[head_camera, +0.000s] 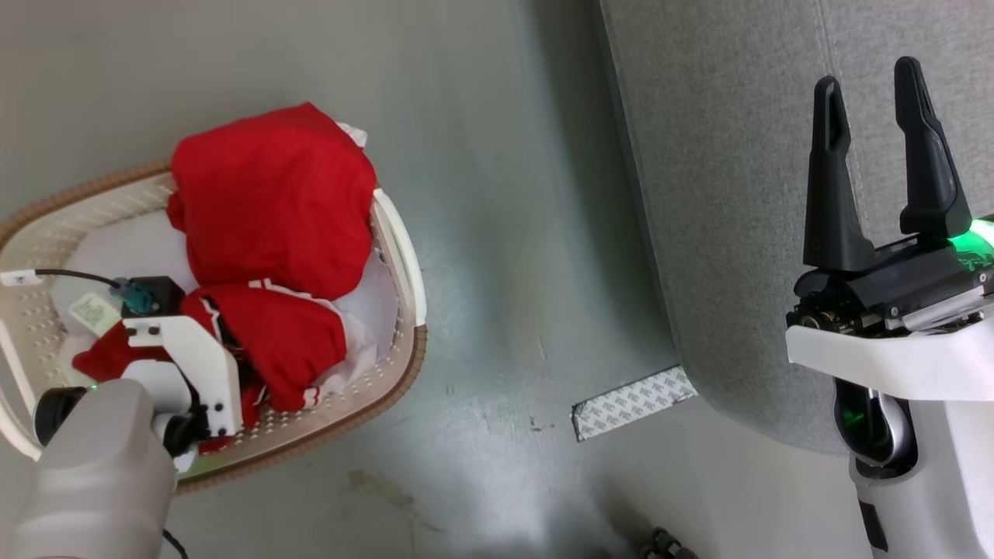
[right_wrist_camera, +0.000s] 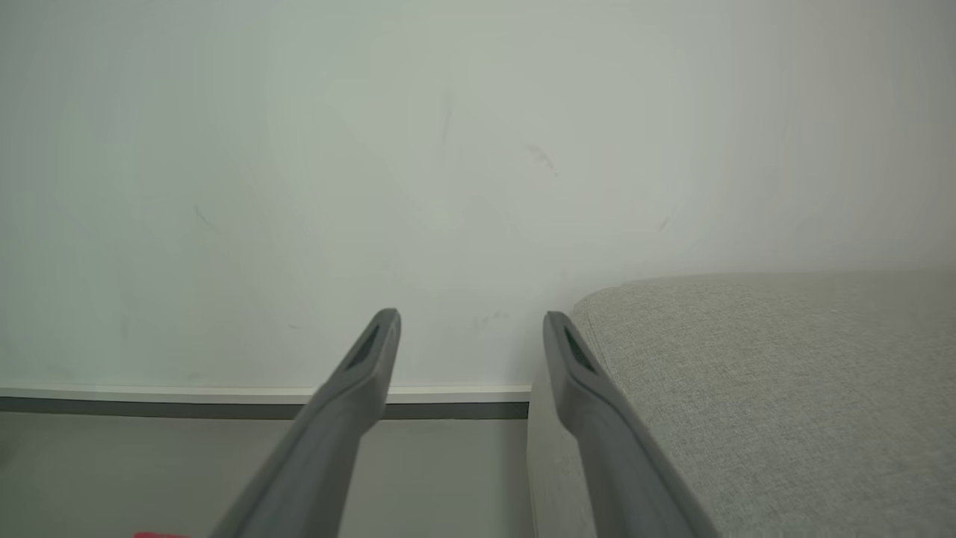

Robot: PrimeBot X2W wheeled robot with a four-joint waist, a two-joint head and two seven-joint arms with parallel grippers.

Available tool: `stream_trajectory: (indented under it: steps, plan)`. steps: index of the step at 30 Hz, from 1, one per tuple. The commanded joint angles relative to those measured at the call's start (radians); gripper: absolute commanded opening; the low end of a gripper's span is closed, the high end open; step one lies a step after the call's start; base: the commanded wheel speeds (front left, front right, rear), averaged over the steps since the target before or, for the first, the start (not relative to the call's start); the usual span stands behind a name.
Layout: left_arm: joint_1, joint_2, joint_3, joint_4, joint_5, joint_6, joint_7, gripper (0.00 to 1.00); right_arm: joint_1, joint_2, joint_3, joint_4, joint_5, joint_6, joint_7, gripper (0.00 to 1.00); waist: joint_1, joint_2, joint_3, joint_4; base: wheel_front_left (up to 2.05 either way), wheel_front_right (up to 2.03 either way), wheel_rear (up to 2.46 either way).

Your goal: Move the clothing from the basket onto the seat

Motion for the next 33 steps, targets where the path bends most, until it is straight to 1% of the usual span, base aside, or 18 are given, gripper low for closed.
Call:
stream_trajectory:
  steps: [1,2,3,4,6,10,15,21,29,33]
  plan:
    - [-0.011,0.015,-0.004,0.007,-0.004,0.001,0.008,1.00,-0.008,0.003,-0.002,-0.008,0.010,-0.002,0.001,1.00,-0.0001,-0.0001,0.013,-0.006,0.00,0.00,0.00]
    - [-0.014,0.014,-0.007,0.009,-0.005,0.001,0.009,0.93,-0.007,0.003,-0.005,-0.009,0.010,-0.002,0.001,1.00,-0.0001,-0.0001,0.015,-0.005,0.00,0.00,0.00]
    - [-0.016,0.014,-0.010,0.011,-0.006,0.000,0.007,0.30,-0.006,0.003,-0.006,-0.009,0.011,-0.002,0.001,1.00,-0.0001,-0.0001,0.016,-0.004,0.00,0.00,0.00]
    - [-0.017,0.013,-0.012,0.013,-0.008,0.000,0.005,0.00,-0.007,0.003,-0.008,-0.007,0.011,-0.002,0.001,1.00,-0.0001,-0.0001,0.015,-0.003,0.00,0.00,0.00]
    - [-0.017,0.009,-0.016,0.016,-0.015,0.000,-0.001,0.00,-0.009,0.003,-0.008,0.001,0.012,-0.002,0.001,1.00,-0.0001,-0.0001,0.010,-0.001,0.00,0.00,0.00]
    - [-0.001,-0.004,-0.032,0.007,-0.027,0.000,-0.046,0.00,-0.016,0.003,-0.005,0.009,0.016,-0.002,0.001,1.00,-0.0001,-0.0001,-0.015,0.003,0.00,0.00,0.00]
    - [0.032,-0.027,-0.044,0.000,-0.051,0.000,-0.101,0.00,-0.001,0.003,-0.014,0.025,-0.001,-0.002,0.001,1.00,-0.0001,-0.0001,-0.080,0.023,0.00,0.00,0.00]
    - [0.105,-0.069,-0.082,-0.023,-0.093,0.000,-0.171,0.00,0.033,0.003,-0.018,0.059,-0.036,-0.002,0.001,1.00,-0.0001,-0.0001,-0.228,0.064,0.00,0.00,0.00]
    - [0.214,-0.105,-0.172,-0.106,-0.162,0.000,-0.261,0.00,0.088,0.002,-0.001,0.114,-0.074,-0.002,0.001,1.00,-0.0001,-0.0001,-0.425,0.123,0.00,0.00,0.00]
    - [0.250,-0.122,-0.216,-0.155,-0.206,0.000,-0.306,0.00,0.122,-0.020,0.003,0.137,-0.080,-0.002,0.001,1.00,-0.0001,-0.0001,-0.510,0.161,0.00,0.00,0.00]
